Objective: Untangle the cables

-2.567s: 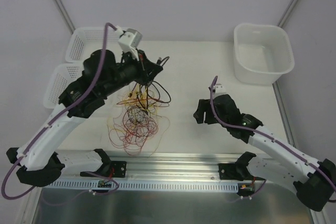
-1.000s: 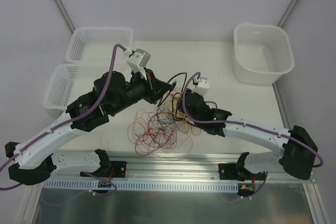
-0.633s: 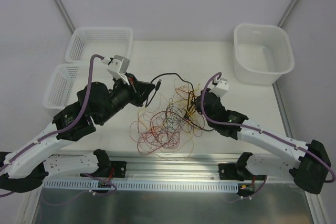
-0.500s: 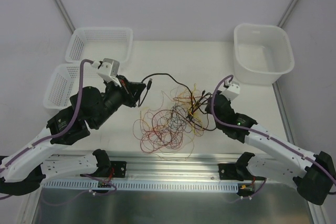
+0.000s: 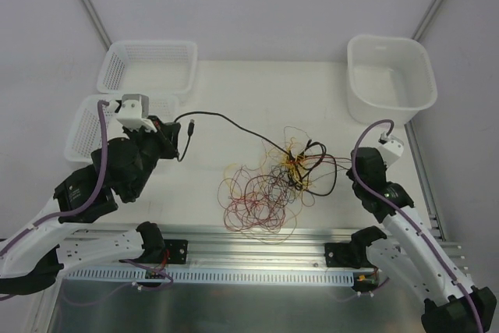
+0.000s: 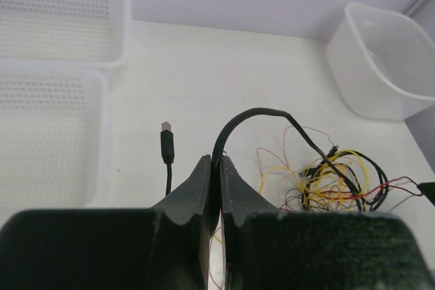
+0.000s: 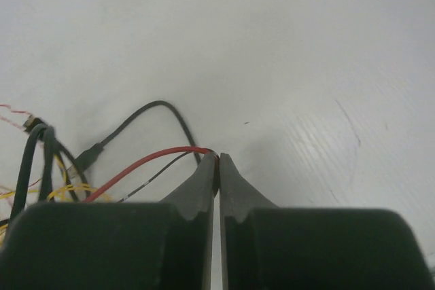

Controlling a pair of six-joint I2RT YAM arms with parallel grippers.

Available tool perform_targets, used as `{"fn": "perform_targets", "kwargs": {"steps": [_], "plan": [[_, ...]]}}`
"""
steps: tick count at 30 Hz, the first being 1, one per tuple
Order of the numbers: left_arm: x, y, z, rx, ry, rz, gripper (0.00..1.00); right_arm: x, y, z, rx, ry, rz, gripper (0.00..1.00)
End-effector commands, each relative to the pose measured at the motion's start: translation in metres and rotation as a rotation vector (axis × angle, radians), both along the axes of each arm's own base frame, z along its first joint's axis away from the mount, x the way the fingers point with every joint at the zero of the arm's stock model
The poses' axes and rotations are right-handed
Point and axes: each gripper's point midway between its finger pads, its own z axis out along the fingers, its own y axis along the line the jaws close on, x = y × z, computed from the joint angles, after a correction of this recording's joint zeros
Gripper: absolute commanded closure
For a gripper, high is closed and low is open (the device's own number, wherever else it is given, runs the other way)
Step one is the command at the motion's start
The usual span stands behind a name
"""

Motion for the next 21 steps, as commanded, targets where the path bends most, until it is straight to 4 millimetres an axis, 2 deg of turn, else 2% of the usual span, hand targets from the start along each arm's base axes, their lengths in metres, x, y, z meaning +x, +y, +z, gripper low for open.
{"fn": "perform_targets", "kwargs": {"steps": [1, 3, 5, 6, 8, 9, 10, 12, 13, 15, 16, 19, 20, 21], "plan": [[-0.006, 0.060, 0.026, -0.053, -0.071, 0.201, 1.00, -0.021, -0.034, -0.006, -0.043, 0.122, -0.100, 0.99], [-0.009, 0.074, 0.021, -0.040, -0.069, 0.243, 1.00, -0.025, -0.042, -0.002, 0.003, 0.101, -0.145, 0.99], [-0.011, 0.075, 0.019, -0.049, -0.067, 0.232, 1.00, -0.023, -0.032, 0.005, 0.050, 0.074, -0.079, 0.96], [-0.011, 0.069, 0.016, -0.039, -0.060, 0.203, 1.00, -0.020, -0.025, 0.012, 0.071, 0.064, -0.045, 0.95], [-0.007, 0.052, 0.009, -0.010, -0.041, 0.153, 1.00, -0.016, -0.014, 0.021, 0.063, 0.074, 0.049, 0.90], [-0.008, 0.036, 0.004, 0.002, -0.023, 0.085, 1.00, -0.011, -0.006, 0.030, 0.068, 0.084, 0.102, 0.88], [-0.003, 0.021, -0.004, 0.039, 0.002, 0.057, 1.00, -0.010, 0.008, 0.032, 0.100, 0.102, 0.174, 0.87], [0.000, -0.001, -0.014, 0.075, 0.037, -0.006, 1.00, -0.010, 0.020, 0.032, 0.099, 0.142, 0.256, 0.84], [0.003, -0.022, -0.026, 0.105, 0.076, -0.060, 1.00, -0.010, 0.028, 0.038, 0.113, 0.140, 0.297, 0.81], [0.005, -0.039, -0.038, 0.126, 0.114, -0.097, 1.00, -0.012, 0.036, 0.042, 0.095, 0.144, 0.348, 0.79], [0.007, -0.054, -0.050, 0.134, 0.151, -0.127, 1.00, -0.012, 0.037, 0.047, 0.084, 0.135, 0.361, 0.70], [0.009, -0.077, -0.074, 0.164, 0.220, -0.168, 0.99, -0.016, 0.053, 0.055, 0.084, 0.135, 0.461, 0.55], [0.009, -0.082, -0.081, 0.174, 0.239, -0.180, 0.96, -0.018, 0.059, 0.056, 0.090, 0.135, 0.496, 0.52], [0.010, -0.088, -0.096, 0.193, 0.275, -0.187, 0.96, -0.020, 0.070, 0.058, 0.105, 0.130, 0.556, 0.48]]}}
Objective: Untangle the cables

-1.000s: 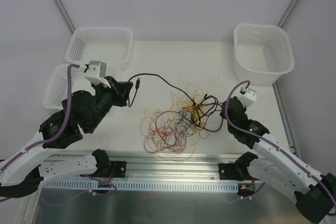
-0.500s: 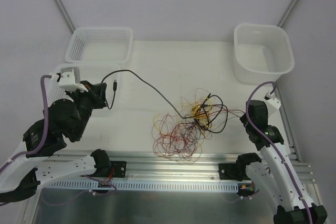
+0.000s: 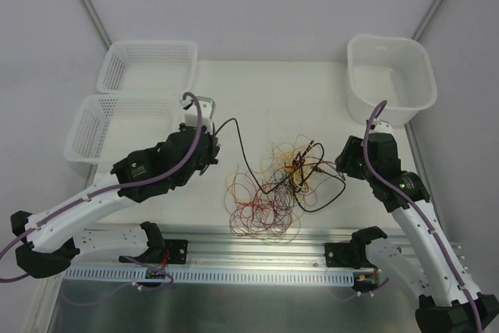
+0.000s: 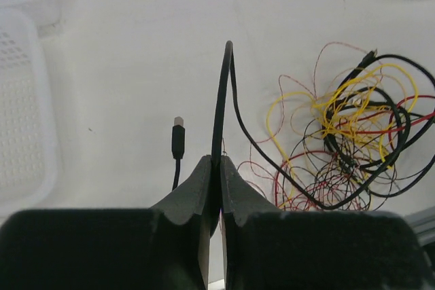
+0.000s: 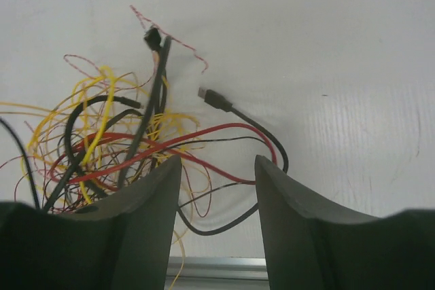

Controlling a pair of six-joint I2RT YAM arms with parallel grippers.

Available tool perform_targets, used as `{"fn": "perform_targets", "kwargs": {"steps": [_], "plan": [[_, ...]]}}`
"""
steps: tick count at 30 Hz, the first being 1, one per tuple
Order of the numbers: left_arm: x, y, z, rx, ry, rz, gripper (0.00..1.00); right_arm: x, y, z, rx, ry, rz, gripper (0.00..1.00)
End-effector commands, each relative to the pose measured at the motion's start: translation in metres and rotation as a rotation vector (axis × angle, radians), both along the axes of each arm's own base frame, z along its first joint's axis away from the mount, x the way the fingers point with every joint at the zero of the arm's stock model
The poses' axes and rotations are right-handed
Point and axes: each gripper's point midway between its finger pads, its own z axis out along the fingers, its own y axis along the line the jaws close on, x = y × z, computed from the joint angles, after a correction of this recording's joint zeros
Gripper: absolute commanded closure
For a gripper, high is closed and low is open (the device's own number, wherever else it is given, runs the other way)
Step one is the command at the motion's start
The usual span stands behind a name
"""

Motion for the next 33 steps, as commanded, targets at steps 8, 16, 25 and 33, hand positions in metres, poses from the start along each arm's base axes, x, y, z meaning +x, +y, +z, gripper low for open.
{"fn": "perform_targets", "kwargs": {"steps": [8, 16, 25, 33], "plan": [[-0.007, -0.035, -0.129, 0.040, 0.278, -0.055, 0.93, -0.017, 0.059, 0.016, 0.047, -0.036, 0.345, 0.39], [-0.006, -0.043, -0.155, -0.031, 0.369, -0.158, 0.43, -0.026, 0.086, 0.009, 0.062, -0.019, 0.446, 0.25], [-0.041, -0.111, -0.052, -0.166, 0.259, -0.570, 0.08, -0.026, 0.074, 0.035, 0.014, -0.094, 0.377, 0.00], [-0.040, -0.172, -0.049, -0.016, 0.196, -0.707, 0.15, -0.030, 0.008, 0.052, -0.101, -0.152, 0.079, 0.00]]}}
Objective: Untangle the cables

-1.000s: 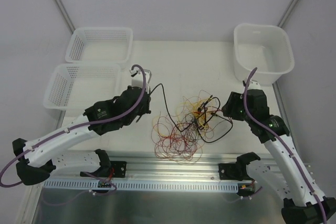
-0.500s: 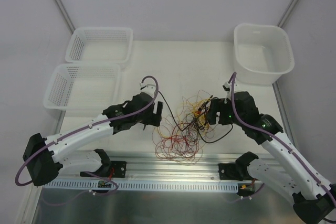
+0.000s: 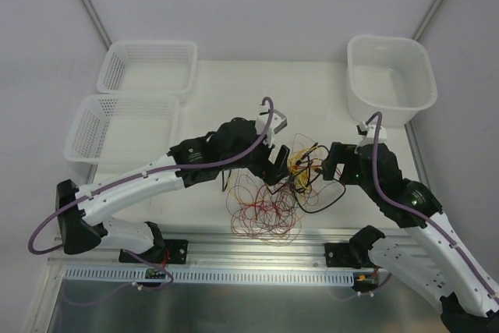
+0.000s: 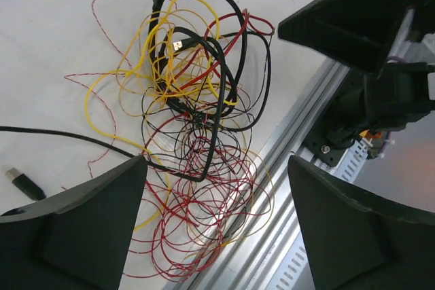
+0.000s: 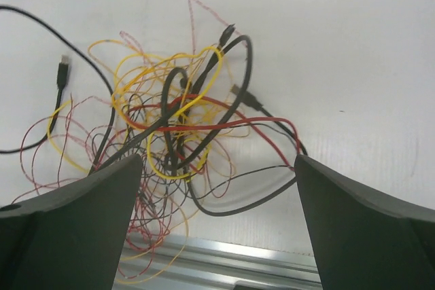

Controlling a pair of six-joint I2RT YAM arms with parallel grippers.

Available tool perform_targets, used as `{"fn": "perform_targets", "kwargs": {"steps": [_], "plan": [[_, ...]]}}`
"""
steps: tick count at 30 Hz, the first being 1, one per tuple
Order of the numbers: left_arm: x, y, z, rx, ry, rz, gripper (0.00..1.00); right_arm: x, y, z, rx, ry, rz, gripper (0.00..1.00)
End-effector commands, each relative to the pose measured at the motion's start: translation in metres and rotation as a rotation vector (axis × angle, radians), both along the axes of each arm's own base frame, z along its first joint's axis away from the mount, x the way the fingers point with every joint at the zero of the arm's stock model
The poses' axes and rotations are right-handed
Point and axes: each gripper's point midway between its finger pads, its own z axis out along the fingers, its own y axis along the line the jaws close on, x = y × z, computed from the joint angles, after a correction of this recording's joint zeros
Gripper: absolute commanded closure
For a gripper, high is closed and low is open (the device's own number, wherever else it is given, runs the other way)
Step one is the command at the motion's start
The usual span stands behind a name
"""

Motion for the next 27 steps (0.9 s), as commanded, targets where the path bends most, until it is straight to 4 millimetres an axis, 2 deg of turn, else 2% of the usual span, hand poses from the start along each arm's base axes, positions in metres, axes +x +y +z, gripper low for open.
{"fn": "perform_targets", "kwargs": {"steps": [1, 2, 3, 4, 5, 6, 7, 8, 10, 11, 13, 14, 18, 24, 27], "plan": [[0.005, -0.021, -0.011, 0.076, -0.060, -0.063, 0.17, -0.003, -0.040, 0.018, -0.043, -0.063, -0.187, 0.00], [0.009, -0.026, -0.009, 0.086, -0.077, -0.057, 0.20, -0.006, -0.051, 0.019, -0.054, -0.075, -0.229, 0.01], [0.012, -0.033, -0.020, 0.130, -0.094, -0.054, 0.29, -0.007, -0.055, 0.021, -0.052, -0.085, -0.246, 0.01], [0.015, -0.038, -0.017, 0.131, -0.108, -0.052, 0.32, -0.009, -0.059, 0.018, -0.061, -0.083, -0.263, 0.00], [0.017, -0.045, -0.027, 0.161, -0.108, -0.059, 0.35, -0.009, -0.064, 0.019, -0.068, -0.092, -0.281, 0.00], [0.017, -0.049, -0.029, 0.171, -0.118, -0.058, 0.37, -0.011, -0.066, 0.019, -0.066, -0.097, -0.288, 0.00], [0.019, -0.054, -0.026, 0.171, -0.129, -0.057, 0.39, -0.012, -0.068, 0.019, -0.071, -0.097, -0.289, 0.00], [0.021, -0.060, -0.036, 0.201, -0.132, -0.066, 0.40, -0.013, -0.069, 0.018, -0.072, -0.099, -0.294, 0.00], [0.020, -0.069, -0.035, 0.208, -0.152, -0.073, 0.43, -0.014, -0.070, 0.016, -0.078, -0.093, -0.291, 0.00], [0.021, -0.074, -0.044, 0.231, -0.151, -0.078, 0.44, -0.014, -0.070, 0.014, -0.080, -0.089, -0.292, 0.00], [0.021, -0.081, -0.047, 0.242, -0.159, -0.078, 0.46, -0.015, -0.071, 0.011, -0.086, -0.082, -0.293, 0.00], [0.022, -0.084, -0.055, 0.262, -0.158, -0.082, 0.48, -0.015, -0.071, 0.010, -0.089, -0.079, -0.293, 0.00], [0.022, -0.091, -0.069, 0.301, -0.165, -0.075, 0.52, -0.016, -0.071, 0.008, -0.089, -0.079, -0.291, 0.01], [0.027, -0.089, -0.087, 0.355, -0.173, -0.040, 0.61, -0.016, -0.067, 0.002, -0.085, -0.066, -0.277, 0.01], [0.028, -0.088, -0.091, 0.361, -0.169, -0.035, 0.72, -0.015, -0.061, -0.002, -0.070, -0.057, -0.254, 0.00]]}}
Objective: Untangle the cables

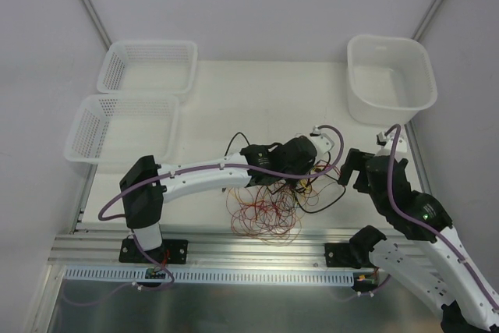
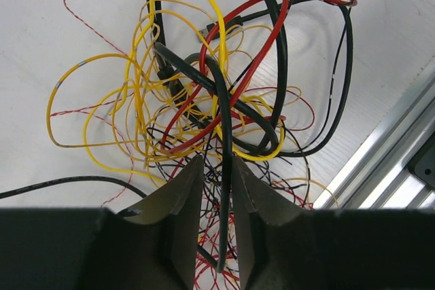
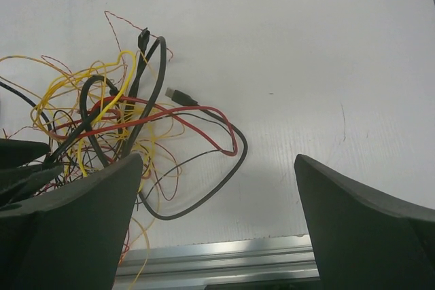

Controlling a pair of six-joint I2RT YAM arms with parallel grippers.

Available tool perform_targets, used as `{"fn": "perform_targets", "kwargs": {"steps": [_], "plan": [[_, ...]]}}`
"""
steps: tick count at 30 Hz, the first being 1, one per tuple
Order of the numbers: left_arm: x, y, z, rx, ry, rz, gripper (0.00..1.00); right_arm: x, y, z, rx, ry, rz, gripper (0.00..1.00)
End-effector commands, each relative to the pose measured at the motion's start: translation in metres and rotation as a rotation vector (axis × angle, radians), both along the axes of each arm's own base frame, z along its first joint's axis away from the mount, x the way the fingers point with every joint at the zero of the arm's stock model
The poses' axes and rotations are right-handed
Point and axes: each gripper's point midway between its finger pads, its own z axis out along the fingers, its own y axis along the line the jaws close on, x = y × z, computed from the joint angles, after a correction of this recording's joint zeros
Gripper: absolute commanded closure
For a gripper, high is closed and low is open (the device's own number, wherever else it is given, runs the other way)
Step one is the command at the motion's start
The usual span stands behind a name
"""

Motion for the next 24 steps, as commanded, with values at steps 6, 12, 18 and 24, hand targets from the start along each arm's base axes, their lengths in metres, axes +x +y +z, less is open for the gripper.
{"fn": "perform_targets", "kwargs": {"steps": [6, 12, 18, 24], "plan": [[0.006, 0.003, 0.018, -0.035, -0.046, 0.058, 1.00, 0.009, 0.048, -0.016, 0.141, 0.013, 0.159, 0.01], [-0.001, 0.019, 0.060, -0.149, -0.050, 0.101, 1.00, 0.014, 0.106, -0.024, 0.326, 0.015, 0.353, 0.01], [-0.012, 0.035, 0.099, -0.269, -0.030, 0.120, 1.00, 0.025, 0.134, -0.034, 0.398, 0.020, 0.412, 0.00], [-0.018, 0.043, 0.119, -0.339, -0.015, 0.130, 1.00, 0.039, 0.153, -0.044, 0.430, 0.029, 0.414, 0.05]]}}
